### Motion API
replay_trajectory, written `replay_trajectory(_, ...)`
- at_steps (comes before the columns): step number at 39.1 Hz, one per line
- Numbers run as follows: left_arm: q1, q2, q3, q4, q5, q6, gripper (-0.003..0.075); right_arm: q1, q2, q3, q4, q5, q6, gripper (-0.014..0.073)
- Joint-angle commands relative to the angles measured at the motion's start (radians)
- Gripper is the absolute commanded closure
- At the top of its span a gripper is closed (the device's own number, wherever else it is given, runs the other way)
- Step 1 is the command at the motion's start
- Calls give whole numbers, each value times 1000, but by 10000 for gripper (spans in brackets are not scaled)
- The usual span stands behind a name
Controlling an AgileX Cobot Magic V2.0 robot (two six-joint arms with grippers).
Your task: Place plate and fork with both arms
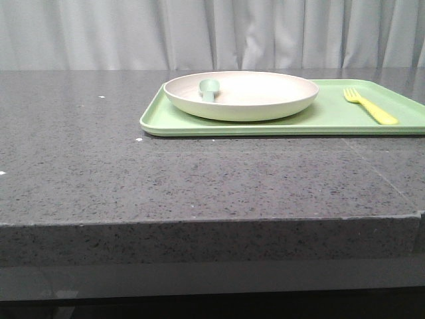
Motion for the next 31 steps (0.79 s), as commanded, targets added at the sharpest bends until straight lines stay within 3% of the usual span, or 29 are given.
replay_trajectory(1,-7,-20,2,-6,-82,-11,738,-1,5,-23,-1,-68,-7,661)
replay_trajectory(19,-7,-20,2,-6,-82,-11,738,-24,-81,44,-11,-109,-7,661)
replay_trajectory(23,-7,-20,2,-6,-82,-11,738,-51,-170,157,-11,-218,-7,661)
replay_trajectory(31,-7,-20,2,-6,-82,-11,738,-99,-366,470,-11,-570,-7,661)
